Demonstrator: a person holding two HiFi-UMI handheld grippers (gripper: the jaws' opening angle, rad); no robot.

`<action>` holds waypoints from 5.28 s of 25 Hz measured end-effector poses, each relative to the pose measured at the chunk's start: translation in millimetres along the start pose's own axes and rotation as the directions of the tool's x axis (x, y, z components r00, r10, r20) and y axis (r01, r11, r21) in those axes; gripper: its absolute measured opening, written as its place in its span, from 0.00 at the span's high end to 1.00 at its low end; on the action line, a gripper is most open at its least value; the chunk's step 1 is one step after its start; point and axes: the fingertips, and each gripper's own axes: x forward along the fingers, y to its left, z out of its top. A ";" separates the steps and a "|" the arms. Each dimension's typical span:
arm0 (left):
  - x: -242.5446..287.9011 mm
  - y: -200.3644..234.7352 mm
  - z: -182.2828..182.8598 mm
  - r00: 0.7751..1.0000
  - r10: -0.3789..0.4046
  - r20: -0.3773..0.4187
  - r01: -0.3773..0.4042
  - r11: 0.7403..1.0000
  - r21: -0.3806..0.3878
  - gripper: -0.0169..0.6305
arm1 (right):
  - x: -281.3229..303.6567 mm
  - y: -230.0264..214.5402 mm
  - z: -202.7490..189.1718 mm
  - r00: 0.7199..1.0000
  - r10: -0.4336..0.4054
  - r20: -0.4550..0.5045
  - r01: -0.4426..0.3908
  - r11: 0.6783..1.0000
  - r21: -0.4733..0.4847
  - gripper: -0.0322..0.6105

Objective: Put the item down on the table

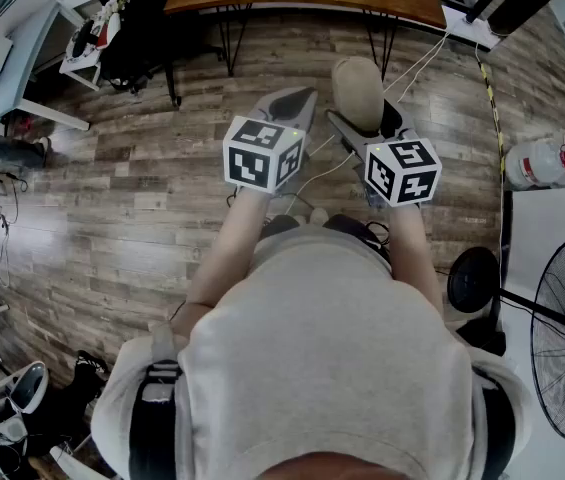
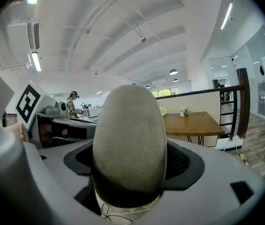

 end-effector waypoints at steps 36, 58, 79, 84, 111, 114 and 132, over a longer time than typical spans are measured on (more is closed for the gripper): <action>38.4 6.8 -10.1 0.999 0.044 -0.007 -0.044 0.997 -0.069 0.96 | 12.5 -29.7 -7.9 0.995 0.100 -0.022 -0.101 0.995 -0.013 0.31; 160.9 103.0 26.9 0.998 -0.025 -0.064 0.019 0.995 -0.100 0.96 | 136.3 -124.1 23.5 0.998 0.052 -0.031 -0.050 0.997 0.051 0.31; 240.6 245.2 94.1 0.994 -0.094 -0.050 0.089 0.992 -0.094 0.96 | 283.3 -179.3 86.6 0.999 -0.037 -0.035 0.039 0.999 0.035 0.31; 251.9 265.1 95.3 0.996 -0.076 -0.055 0.070 0.991 -0.112 0.96 | 309.7 -188.5 91.4 0.999 -0.017 -0.046 0.018 0.999 0.031 0.31; 411.5 385.1 183.6 0.998 0.056 -0.032 -0.060 0.988 -0.142 0.96 | 488.7 -326.1 166.5 0.985 0.153 -0.079 -0.155 0.988 -0.018 0.31; 429.1 393.6 190.9 0.997 0.078 -0.029 -0.081 0.986 -0.149 0.96 | 500.9 -341.1 171.6 0.981 0.175 -0.080 -0.177 0.984 -0.022 0.31; 487.9 399.1 186.6 0.996 0.040 -0.080 -0.054 0.981 -0.188 0.96 | 517.2 -389.1 153.8 0.977 0.163 -0.138 -0.161 0.987 0.029 0.31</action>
